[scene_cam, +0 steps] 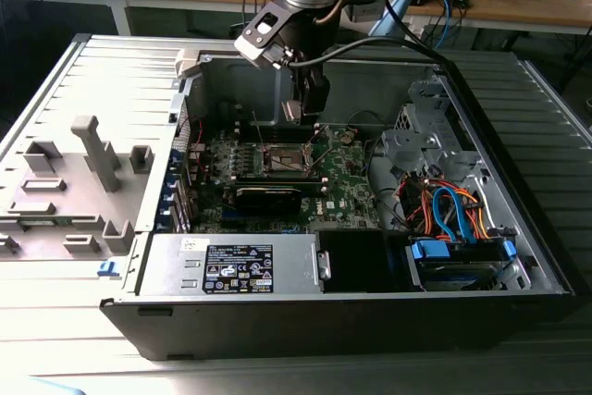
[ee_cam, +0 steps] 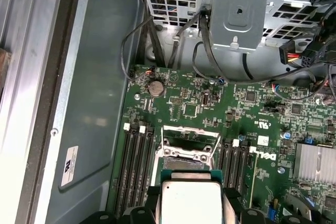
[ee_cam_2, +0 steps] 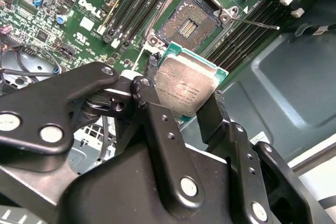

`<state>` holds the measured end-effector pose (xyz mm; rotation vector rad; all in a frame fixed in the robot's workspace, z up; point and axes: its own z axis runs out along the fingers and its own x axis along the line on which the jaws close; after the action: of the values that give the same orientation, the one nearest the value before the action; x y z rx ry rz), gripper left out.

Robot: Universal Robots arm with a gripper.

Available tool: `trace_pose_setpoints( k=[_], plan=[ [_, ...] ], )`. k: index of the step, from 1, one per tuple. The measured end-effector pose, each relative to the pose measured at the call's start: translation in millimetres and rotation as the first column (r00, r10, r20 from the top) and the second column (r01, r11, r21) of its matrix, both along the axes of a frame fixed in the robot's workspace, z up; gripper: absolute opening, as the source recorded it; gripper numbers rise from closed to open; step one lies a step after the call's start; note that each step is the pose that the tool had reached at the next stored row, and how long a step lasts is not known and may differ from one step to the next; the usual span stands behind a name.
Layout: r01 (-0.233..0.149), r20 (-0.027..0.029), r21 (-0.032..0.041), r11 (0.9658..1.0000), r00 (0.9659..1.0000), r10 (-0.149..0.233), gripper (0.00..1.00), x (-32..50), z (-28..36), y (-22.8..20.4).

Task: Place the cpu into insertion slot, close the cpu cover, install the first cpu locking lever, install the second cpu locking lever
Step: 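Place the cpu into insertion slot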

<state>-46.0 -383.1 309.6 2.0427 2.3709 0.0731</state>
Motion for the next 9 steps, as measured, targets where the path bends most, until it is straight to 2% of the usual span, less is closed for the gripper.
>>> trace_pose_setpoints(
  k=[9],
  plan=[
    [0.012, 0.0, -0.0005, 0.9999, 0.9999, -0.012, 0.55, 0.0, -0.2, 0.0]
  ],
)
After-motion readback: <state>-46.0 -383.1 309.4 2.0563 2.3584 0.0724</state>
